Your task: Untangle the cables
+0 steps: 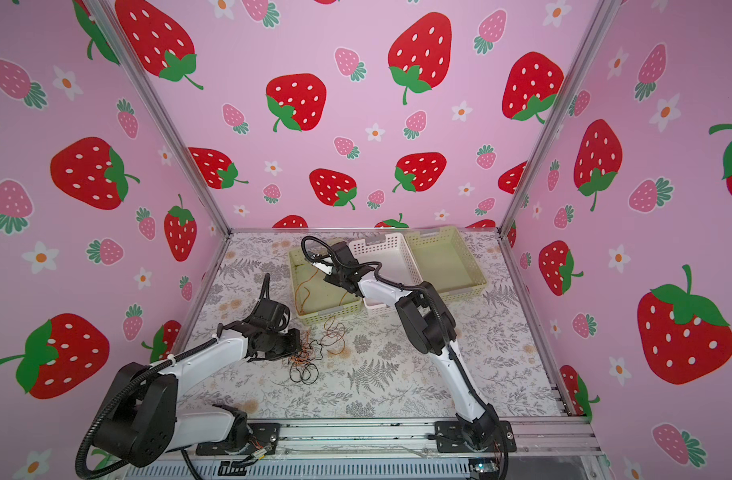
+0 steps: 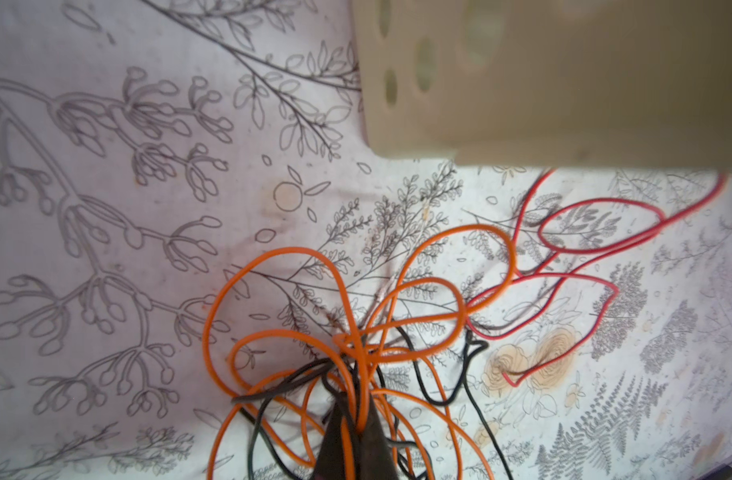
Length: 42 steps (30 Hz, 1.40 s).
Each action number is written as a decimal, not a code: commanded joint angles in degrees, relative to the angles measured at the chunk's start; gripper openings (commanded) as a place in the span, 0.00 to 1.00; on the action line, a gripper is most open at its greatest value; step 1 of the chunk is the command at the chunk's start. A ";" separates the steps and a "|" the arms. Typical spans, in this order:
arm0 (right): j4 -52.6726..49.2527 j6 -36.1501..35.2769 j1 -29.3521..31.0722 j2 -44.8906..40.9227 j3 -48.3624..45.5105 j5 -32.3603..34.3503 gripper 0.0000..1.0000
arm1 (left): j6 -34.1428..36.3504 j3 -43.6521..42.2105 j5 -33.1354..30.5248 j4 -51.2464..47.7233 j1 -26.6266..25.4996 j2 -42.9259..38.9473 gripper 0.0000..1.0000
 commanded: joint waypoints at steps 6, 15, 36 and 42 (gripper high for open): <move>-5.98 -0.02 0.31 5.38 7.51 2.32 0.00 | -0.98 0.17 0.26 0.05 -0.52 0.38 0.00; -8.86 2.46 -0.11 7.67 10.72 7.88 0.09 | -2.86 0.61 -3.67 -4.27 -0.57 -4.17 0.00; -17.77 -2.14 -0.11 -3.95 8.34 10.64 0.81 | -4.26 0.06 -6.69 -8.49 -0.57 -11.29 0.00; -17.44 -11.37 0.85 -3.88 5.79 22.53 0.84 | -3.73 0.43 -5.74 -8.11 -0.57 -9.93 0.00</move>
